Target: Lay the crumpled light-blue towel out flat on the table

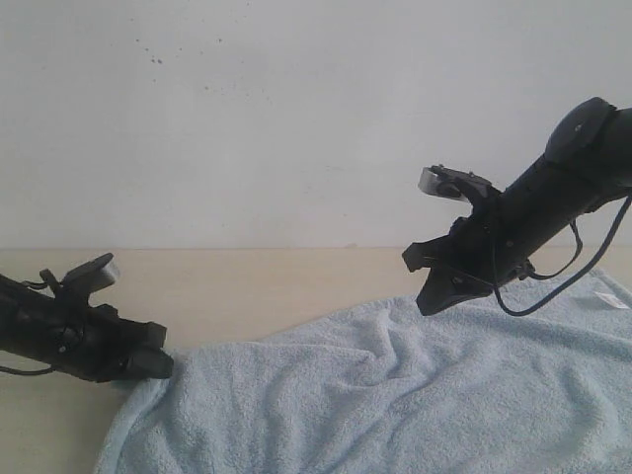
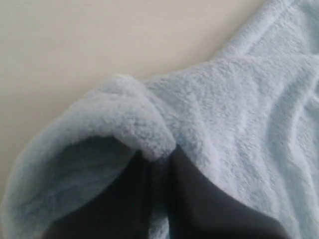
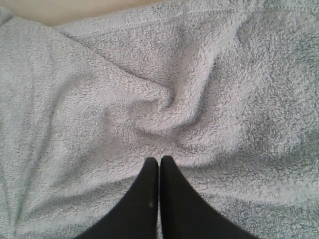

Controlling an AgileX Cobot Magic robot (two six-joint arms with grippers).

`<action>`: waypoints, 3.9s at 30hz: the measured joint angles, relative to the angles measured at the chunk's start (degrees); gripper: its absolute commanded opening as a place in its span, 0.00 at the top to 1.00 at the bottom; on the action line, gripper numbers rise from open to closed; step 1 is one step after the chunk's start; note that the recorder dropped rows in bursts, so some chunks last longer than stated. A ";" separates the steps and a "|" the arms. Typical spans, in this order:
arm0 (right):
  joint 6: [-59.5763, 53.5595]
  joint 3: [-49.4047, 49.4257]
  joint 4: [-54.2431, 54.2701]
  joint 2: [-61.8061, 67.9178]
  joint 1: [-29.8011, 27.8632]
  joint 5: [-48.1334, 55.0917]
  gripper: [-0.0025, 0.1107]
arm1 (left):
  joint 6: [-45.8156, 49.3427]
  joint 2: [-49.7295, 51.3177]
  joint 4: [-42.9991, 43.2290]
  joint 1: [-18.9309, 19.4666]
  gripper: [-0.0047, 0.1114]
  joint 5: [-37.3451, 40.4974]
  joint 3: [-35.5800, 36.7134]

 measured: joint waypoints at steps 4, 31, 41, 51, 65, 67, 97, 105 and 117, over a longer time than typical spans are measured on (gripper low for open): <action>0.00 0.00 0.00 0.00 0.00 0.00 0.98 | 12.60 0.00 0.00 0.00 0.93 9.45 0.00; 0.00 0.00 0.00 0.00 0.00 -0.10 0.98 | 8.79 0.00 11.59 -2.02 0.41 23.14 5.59; 0.00 0.00 0.00 0.00 0.00 -0.46 0.98 | -1.01 -3.97 9.95 2.56 0.41 22.61 -0.03; 0.00 0.00 0.00 0.00 0.00 -0.60 0.98 | -12.88 -4.78 16.48 7.25 0.41 16.46 -0.93; 0.00 0.00 0.00 0.00 0.00 -0.76 0.98 | -11.37 -4.78 25.76 7.40 0.41 9.22 -0.93; 0.00 0.00 0.00 0.00 0.00 -1.01 0.98 | -11.13 -4.78 27.39 7.90 0.41 6.46 -0.93; 0.00 0.00 0.00 0.00 0.00 -2.95 0.98 | 29.66 1.37 -4.45 10.27 0.49 11.15 -0.93; 0.00 0.00 0.00 0.00 0.00 -2.29 0.98 | 29.66 1.37 -7.06 10.27 0.93 19.05 -0.93; 0.00 0.00 0.00 0.00 0.00 -1.77 0.98 | 29.66 1.37 -0.60 8.62 0.93 30.63 -1.01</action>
